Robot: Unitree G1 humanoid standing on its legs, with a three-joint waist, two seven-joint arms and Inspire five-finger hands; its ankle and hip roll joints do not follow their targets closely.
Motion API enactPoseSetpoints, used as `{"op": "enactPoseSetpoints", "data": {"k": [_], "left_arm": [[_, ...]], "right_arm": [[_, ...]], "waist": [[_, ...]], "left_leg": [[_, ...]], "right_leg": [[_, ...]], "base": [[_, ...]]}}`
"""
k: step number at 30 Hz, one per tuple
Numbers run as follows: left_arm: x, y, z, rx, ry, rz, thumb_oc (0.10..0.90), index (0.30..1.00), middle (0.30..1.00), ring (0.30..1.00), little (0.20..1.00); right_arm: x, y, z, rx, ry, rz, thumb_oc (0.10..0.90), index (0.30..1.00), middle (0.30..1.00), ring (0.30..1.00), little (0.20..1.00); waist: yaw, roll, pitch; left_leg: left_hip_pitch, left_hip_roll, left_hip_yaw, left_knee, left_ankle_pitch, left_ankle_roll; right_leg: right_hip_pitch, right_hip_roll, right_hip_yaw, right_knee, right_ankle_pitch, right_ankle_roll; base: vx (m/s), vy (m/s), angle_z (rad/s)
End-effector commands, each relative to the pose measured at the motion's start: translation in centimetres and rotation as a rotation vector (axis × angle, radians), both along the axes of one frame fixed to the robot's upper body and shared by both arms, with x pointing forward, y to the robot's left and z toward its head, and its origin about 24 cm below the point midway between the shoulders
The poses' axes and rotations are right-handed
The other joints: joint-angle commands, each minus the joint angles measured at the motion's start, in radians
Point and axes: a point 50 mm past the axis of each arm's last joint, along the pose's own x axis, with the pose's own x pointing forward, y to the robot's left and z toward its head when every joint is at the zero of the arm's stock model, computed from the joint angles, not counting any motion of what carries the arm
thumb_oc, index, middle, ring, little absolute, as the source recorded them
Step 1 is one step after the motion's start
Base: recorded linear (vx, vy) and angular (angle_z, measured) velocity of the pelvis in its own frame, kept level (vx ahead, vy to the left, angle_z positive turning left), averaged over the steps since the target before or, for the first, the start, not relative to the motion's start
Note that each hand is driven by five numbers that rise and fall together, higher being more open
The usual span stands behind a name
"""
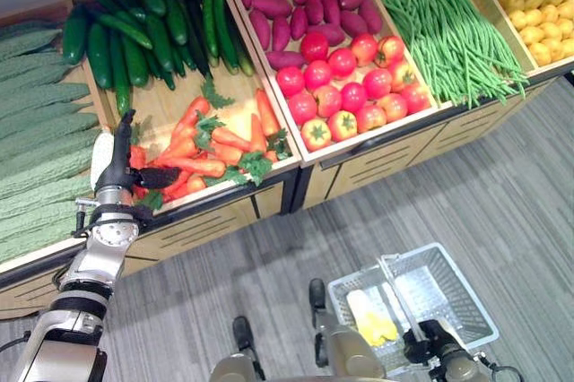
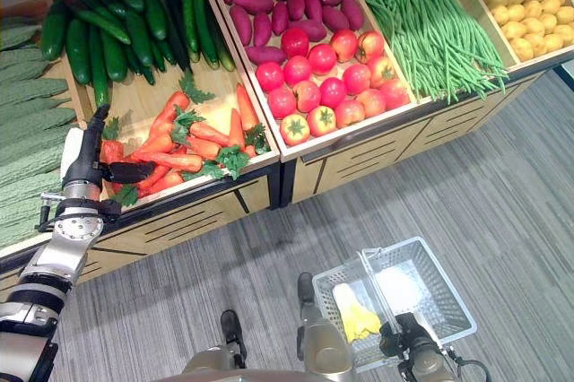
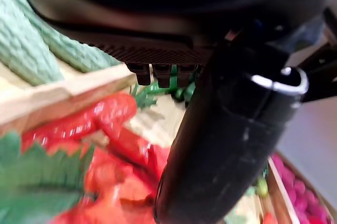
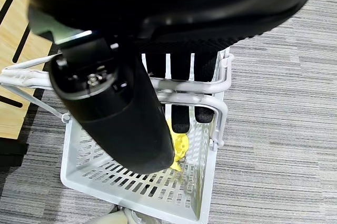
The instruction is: Get the vegetables into the basket
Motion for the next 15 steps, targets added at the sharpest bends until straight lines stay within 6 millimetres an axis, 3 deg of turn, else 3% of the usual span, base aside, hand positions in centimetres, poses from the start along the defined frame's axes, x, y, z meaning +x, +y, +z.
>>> {"op": "enactPoseSetpoints", "data": {"k": [1, 4, 5, 6, 7, 15], "left_arm": [[1.8, 0.2, 5.8, 0.092, -0.176, -0.043, 0.9, 1.0, 1.0, 1.0, 1.0], [2.0, 0.0, 4.9, 0.119, -0.126, -0.05, 0.9, 1.0, 1.0, 1.0, 1.0], [2.1, -0.1, 4.7, 0.136, -0.108, -0.051, 0.784, 0.838, 0.838, 0.838, 0.838], [2.2, -0.1, 4.6, 0.152, -0.095, -0.053, 0.629, 0.621, 0.621, 0.621, 0.621], [2.2, -0.1, 4.4, 0.18, -0.074, -0.058, 0.4, 0.3, 0.3, 0.3, 0.3], [2.5, 0.3, 4.4, 0.266, -0.031, -0.037, 0.4, 0.3, 0.3, 0.3, 0.3]], "right_arm": [[-0.1, -0.4, 0.2, -0.029, 0.012, 0.04, 0.4, 0.3, 0.3, 0.3, 0.3], [0.2, -0.3, 0.2, -0.026, 0.005, 0.047, 0.4, 0.3, 0.3, 0.3, 0.3], [0.4, -0.3, 0.3, -0.027, 0.0, 0.048, 0.4, 0.3, 0.3, 0.3, 0.3], [0.5, -0.3, 0.3, -0.026, -0.003, 0.049, 0.4, 0.3, 0.3, 0.3, 0.3], [0.7, -0.2, 0.3, -0.024, -0.008, 0.051, 0.4, 0.3, 0.3, 0.3, 0.3], [1.4, 0.0, 0.5, -0.028, -0.023, 0.06, 0.4, 0.3, 0.3, 0.3, 0.3]], "waist": [[-0.01, -0.024, -0.051], [-0.01, -0.027, -0.041], [-0.01, -0.027, -0.038], [-0.009, -0.028, -0.036], [-0.008, -0.03, -0.03], [-0.001, -0.035, -0.015]], "left_leg": [[-0.06, 0.03, -0.045, 0.0, 0.041, -0.036], [-0.066, 0.03, -0.043, 0.0, 0.041, -0.036], [-0.068, 0.03, -0.044, 0.0, 0.042, -0.035], [-0.07, 0.029, -0.044, 0.0, 0.042, -0.035], [-0.071, 0.028, -0.044, 0.0, 0.042, -0.034], [-0.077, 0.029, -0.042, 0.0, 0.042, -0.032]], "right_leg": [[0.001, -0.095, 0.046, 0.032, -0.021, 0.12], [-0.008, -0.093, 0.05, 0.034, -0.019, 0.119], [-0.011, -0.092, 0.052, 0.034, -0.018, 0.119], [-0.013, -0.092, 0.053, 0.034, -0.018, 0.119], [-0.017, -0.091, 0.055, 0.035, -0.017, 0.12], [-0.026, -0.091, 0.058, 0.036, -0.015, 0.121]], "base": [[0.0, 0.005, -0.05], [0.0, 0.01, -0.05], [0.0, 0.014, -0.03], [0.0, 0.0, 0.0], [0.0, 0.0, 0.0], [0.0, 0.003, 0.0]]}}
